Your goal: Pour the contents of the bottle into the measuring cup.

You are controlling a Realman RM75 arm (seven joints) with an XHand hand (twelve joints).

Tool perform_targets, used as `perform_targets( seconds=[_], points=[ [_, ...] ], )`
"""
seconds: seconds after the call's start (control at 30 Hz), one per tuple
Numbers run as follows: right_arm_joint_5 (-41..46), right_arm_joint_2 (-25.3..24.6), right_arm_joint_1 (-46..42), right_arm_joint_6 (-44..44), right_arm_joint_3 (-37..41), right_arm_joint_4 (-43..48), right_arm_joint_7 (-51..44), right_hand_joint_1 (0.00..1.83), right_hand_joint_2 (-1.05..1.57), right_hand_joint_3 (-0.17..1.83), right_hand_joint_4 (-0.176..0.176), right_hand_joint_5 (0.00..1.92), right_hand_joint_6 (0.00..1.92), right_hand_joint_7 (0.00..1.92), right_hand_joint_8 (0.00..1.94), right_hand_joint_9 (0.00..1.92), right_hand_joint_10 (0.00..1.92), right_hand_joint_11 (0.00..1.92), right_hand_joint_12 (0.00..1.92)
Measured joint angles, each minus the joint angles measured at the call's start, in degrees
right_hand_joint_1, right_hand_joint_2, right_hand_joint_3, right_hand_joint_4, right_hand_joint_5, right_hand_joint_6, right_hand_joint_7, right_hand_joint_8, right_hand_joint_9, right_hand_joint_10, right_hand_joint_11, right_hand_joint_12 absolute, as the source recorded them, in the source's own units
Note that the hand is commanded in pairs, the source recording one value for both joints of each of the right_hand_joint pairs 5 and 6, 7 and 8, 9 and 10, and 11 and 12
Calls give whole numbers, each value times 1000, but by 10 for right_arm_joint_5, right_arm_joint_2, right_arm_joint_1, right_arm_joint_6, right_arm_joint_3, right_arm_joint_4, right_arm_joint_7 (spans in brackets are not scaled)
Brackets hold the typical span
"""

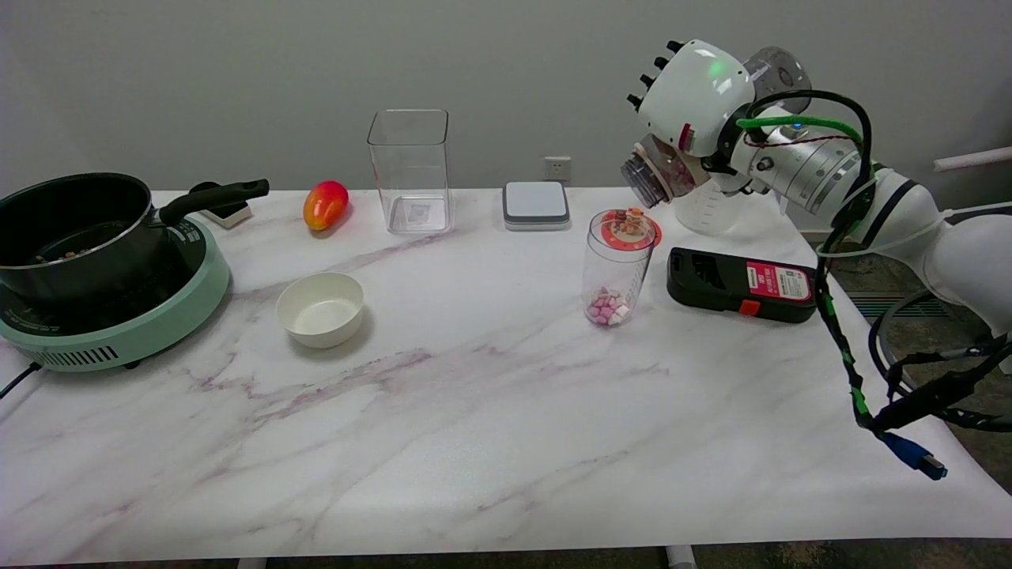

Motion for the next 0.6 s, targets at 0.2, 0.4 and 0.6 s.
perform_targets(
  seconds=[0.2, 0.4, 0.6],
  points=[
    [-3, 3, 4, -5, 1, -2, 0, 1460, 959, 479, 0, 1621, 1621, 1690, 1690, 1352, 1352, 1227, 1227],
    [-8, 4, 9, -9, 0, -4, 0, 1459, 972, 468, 0, 1642, 1642, 1695, 1695, 1356, 1356, 1234, 1234],
    [-16, 5, 16, -17, -1, -5, 0, 1453, 990, 454, 0, 1647, 1647, 1697, 1697, 1360, 1360, 1236, 1236]
  ],
)
